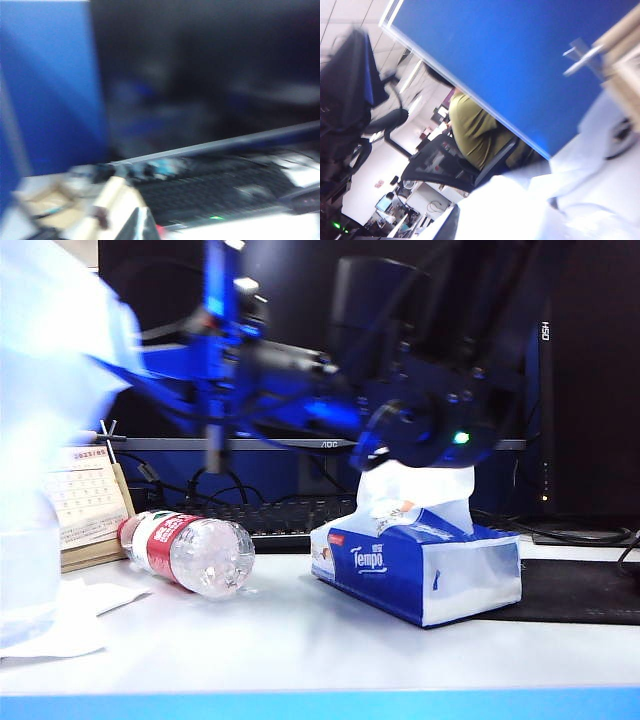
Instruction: Pull out a tissue from the tissue dispenser, then press the switch of the alcohol sanitizer bottle to drop some sanitizer on the paper tissue, and finally place the treated tissue on the table.
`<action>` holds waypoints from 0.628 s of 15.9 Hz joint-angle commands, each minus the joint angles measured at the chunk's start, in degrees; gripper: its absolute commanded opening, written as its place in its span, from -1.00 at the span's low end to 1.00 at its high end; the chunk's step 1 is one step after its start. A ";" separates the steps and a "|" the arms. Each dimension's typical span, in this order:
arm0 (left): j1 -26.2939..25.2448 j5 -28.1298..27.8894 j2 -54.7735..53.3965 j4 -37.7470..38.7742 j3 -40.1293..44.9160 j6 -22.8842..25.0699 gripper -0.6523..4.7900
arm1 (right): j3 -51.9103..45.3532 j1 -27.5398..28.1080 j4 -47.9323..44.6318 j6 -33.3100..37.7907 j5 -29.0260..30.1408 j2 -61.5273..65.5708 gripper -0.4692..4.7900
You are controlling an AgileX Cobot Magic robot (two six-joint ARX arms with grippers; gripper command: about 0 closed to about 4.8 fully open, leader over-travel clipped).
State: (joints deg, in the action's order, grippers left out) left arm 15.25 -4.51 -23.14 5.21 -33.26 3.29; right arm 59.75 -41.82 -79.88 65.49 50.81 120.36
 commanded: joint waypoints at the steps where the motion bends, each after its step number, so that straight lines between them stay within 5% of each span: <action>1: -0.04 -5.18 3.89 -1.38 -0.37 1.16 -0.78 | 0.28 2.73 -1.18 0.63 3.34 -1.16 -0.83; 4: -0.04 -8.41 14.62 -0.79 -0.39 0.04 -0.78 | 0.44 6.25 -1.16 2.08 4.70 -1.38 -0.84; 8: -0.04 -11.32 21.27 14.69 -0.33 -5.79 -0.78 | 0.39 8.31 2.47 0.39 4.66 -1.33 -0.84; 10: -0.04 -11.32 21.27 15.87 -0.33 -8.26 -0.78 | 0.35 9.16 9.68 -4.09 2.08 -1.33 -0.84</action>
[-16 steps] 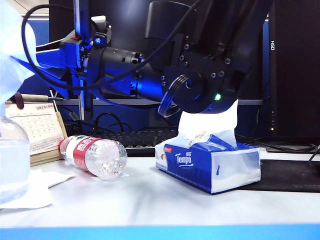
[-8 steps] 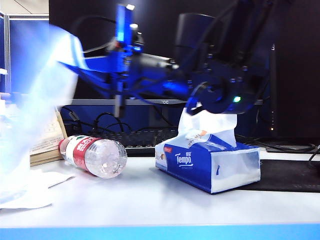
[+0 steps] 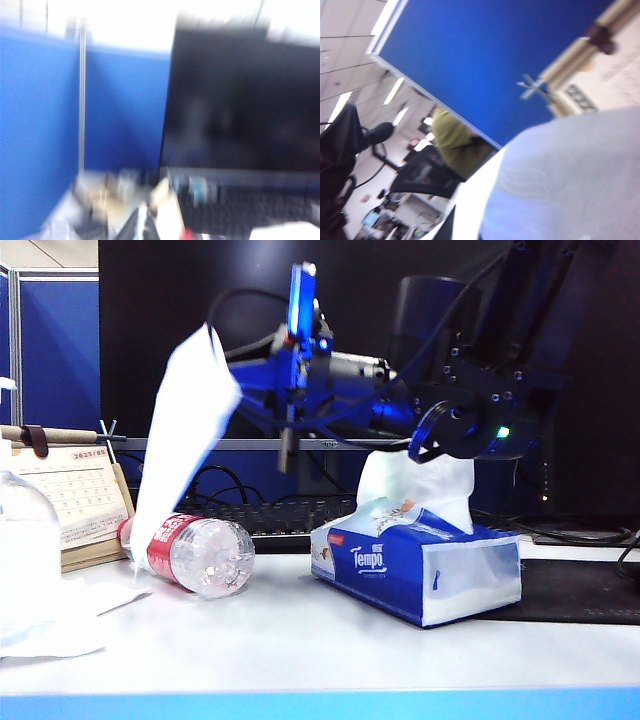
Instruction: Pull out a tissue from the tissue dispenser, then press the switch of the alcohol sanitizer bottle to drop some sanitizer on the paper tissue, and finally place the treated tissue on the table.
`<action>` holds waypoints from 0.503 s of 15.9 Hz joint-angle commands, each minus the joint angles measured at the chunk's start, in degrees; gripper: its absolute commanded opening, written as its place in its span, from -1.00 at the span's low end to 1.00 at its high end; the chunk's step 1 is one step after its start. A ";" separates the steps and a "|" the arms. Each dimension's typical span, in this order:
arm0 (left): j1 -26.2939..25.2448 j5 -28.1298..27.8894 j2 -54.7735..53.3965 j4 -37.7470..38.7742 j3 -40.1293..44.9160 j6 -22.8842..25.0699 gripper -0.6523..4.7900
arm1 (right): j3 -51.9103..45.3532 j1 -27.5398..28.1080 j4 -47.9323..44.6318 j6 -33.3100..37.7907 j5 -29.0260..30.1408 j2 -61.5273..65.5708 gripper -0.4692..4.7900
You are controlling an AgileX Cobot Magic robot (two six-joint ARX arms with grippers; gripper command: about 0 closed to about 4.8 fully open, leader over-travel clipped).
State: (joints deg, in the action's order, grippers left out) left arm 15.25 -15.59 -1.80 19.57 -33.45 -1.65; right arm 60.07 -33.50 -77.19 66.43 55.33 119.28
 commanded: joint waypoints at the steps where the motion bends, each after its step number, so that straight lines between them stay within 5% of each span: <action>1: -0.04 -0.11 -0.04 1.31 -0.13 -3.32 -0.78 | 0.09 1.95 12.46 -7.32 -6.32 -0.26 -0.84; 8: -0.04 0.61 0.00 1.77 -0.13 -3.30 -0.78 | 0.07 5.90 26.45 -9.97 -7.43 -0.24 -0.83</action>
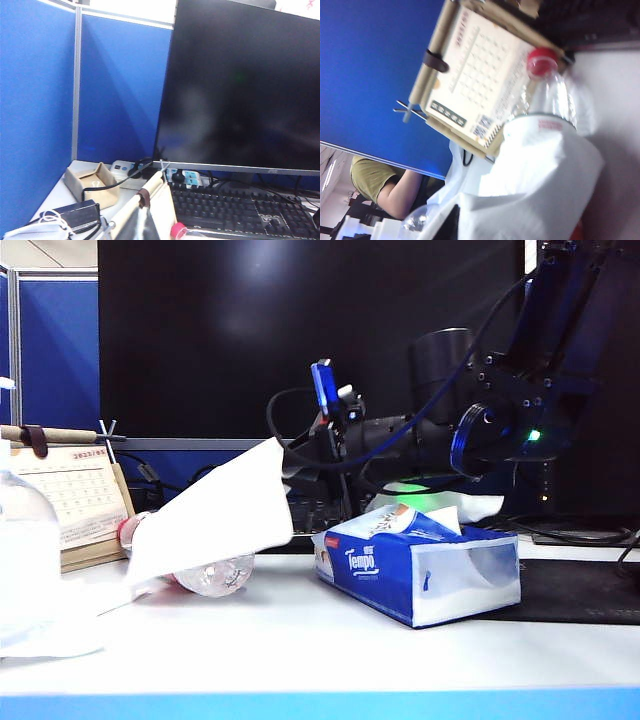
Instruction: Pull out a tissue from the tissue dispenser, then press the switch of the alcohol sanitizer bottle to drop some sanitizer on the paper tissue, and finally place the treated tissue on the table.
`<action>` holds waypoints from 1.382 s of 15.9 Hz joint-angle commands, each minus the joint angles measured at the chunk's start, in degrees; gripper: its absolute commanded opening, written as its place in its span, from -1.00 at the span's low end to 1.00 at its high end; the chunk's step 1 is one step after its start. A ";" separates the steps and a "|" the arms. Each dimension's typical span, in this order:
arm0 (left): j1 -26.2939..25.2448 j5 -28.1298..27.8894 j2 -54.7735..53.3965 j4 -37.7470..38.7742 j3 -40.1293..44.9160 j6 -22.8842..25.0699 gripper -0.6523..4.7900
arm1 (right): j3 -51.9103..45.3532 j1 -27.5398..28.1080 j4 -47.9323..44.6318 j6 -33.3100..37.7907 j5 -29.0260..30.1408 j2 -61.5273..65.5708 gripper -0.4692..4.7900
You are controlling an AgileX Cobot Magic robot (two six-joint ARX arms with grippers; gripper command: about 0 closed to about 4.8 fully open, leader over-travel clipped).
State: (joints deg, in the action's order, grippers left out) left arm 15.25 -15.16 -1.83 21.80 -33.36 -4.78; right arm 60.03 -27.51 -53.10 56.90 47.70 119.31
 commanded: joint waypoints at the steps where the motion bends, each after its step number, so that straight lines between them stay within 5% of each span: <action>1: -0.04 0.17 0.02 -0.46 -0.22 -0.17 -0.78 | 0.11 -0.07 3.30 -1.07 0.22 -0.26 -0.80; 3: -0.04 0.20 0.02 -0.46 -0.22 -0.17 -0.78 | 0.13 -0.04 3.32 -1.73 1.14 -0.26 -0.27; 6: -0.04 0.24 0.02 -0.44 -0.22 -0.15 -0.78 | 0.13 -0.04 3.08 0.02 0.74 -0.28 0.82; 7: -0.04 0.72 0.02 -0.37 -0.22 -0.13 -0.78 | 0.20 -0.04 2.47 0.66 0.61 -0.28 1.00; 12: -0.04 0.90 0.02 -2.47 -0.26 2.12 -0.78 | 4.22 2.27 -15.23 10.95 3.26 -0.35 1.00; 14: -0.04 0.96 0.17 -6.16 -0.33 2.86 -0.78 | 8.98 5.07 -15.50 13.20 5.79 -0.76 1.00; 15: -0.04 1.03 0.52 -6.62 -0.92 2.86 -0.78 | 13.03 7.91 -15.17 14.73 8.98 -1.70 0.58; 16: -0.04 1.01 0.70 -6.71 -1.07 2.91 -0.78 | 14.91 9.29 -15.58 16.15 12.26 -2.43 -0.35; 17: -0.04 0.94 1.03 -6.60 -1.07 3.28 -0.78 | 16.48 10.62 -17.46 17.77 16.31 -3.63 -0.87; 22: 0.00 -6.64 1.53 -5.86 -5.16 8.68 -0.78 | 16.92 18.03 -18.40 19.54 18.97 -25.88 -0.84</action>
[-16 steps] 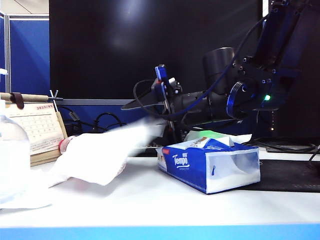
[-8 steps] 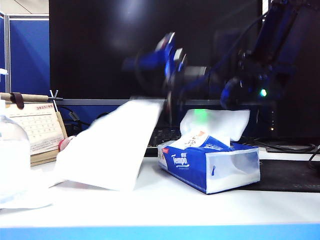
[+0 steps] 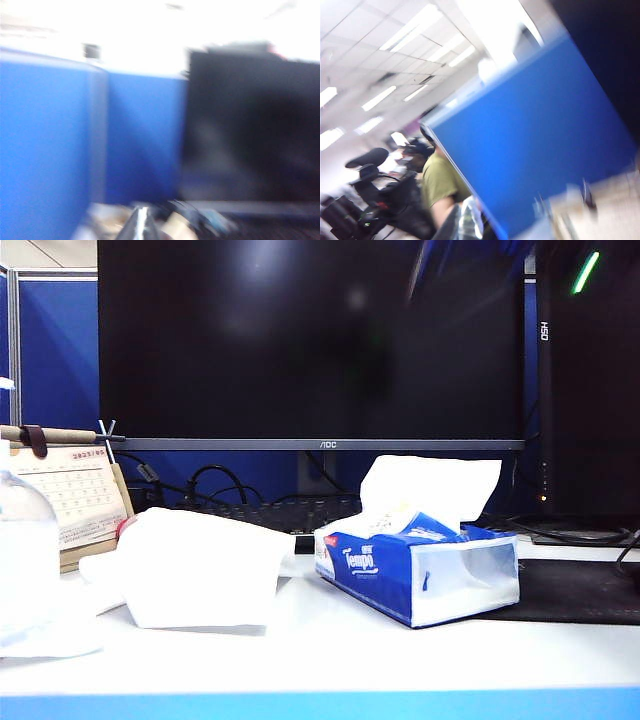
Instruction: Pull out a tissue from the tissue dispenser, then press the switch of the alcohol sanitizer bottle to drop some sanitizer on the paper tissue, and finally place the treated tissue on the table.
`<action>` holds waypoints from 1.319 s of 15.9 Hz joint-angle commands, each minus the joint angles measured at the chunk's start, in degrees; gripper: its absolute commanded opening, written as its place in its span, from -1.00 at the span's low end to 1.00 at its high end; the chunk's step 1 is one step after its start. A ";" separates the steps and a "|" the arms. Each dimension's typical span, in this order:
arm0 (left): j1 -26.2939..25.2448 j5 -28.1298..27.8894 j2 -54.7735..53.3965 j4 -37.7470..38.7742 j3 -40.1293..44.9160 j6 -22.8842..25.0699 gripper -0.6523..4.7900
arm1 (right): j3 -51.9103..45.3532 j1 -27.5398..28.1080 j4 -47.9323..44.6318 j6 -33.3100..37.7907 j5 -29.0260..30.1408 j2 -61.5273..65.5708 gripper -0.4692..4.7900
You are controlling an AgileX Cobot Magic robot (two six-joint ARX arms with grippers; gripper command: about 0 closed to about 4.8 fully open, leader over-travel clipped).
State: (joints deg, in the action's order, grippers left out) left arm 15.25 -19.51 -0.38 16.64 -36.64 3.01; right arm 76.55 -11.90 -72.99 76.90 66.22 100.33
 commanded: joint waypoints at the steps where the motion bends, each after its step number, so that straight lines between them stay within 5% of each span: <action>1: 0.00 -2.27 0.09 0.22 -2.51 0.66 -0.78 | 0.35 4.13 3.76 -0.48 1.27 -10.86 -0.84; 4: 0.02 -1.97 0.09 13.53 -4.11 -10.71 -0.78 | -4.00 11.93 13.35 -2.80 9.05 -24.68 -0.84; 7: 0.00 4.70 0.09 16.33 -2.23 -13.55 -0.78 | -18.73 22.71 28.72 -14.60 9.07 -38.05 -0.84; 9: 0.00 4.90 0.09 16.06 1.73 -14.62 -0.78 | -29.29 28.48 45.90 -26.29 2.12 -45.88 -0.84; 10: 0.00 8.09 0.09 14.84 6.12 -16.20 -0.78 | -36.41 30.42 57.44 -36.50 -6.03 -51.25 -0.84; 12: -0.02 9.29 0.09 9.60 13.62 -18.60 -0.78 | -44.68 28.87 69.05 -48.81 -9.97 -57.05 -0.84; 14: 0.00 10.60 0.11 4.07 19.98 -21.75 -0.78 | -51.63 25.59 71.91 -52.98 -10.23 -60.61 -0.84; 21: 0.00 13.38 0.11 0.02 32.54 -19.91 -0.78 | -73.68 12.68 71.67 -52.41 -31.04 -76.50 -0.84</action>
State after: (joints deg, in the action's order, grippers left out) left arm 15.27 -7.60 -0.32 18.87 -4.58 -17.41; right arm 4.73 1.80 -0.45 22.72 38.15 25.39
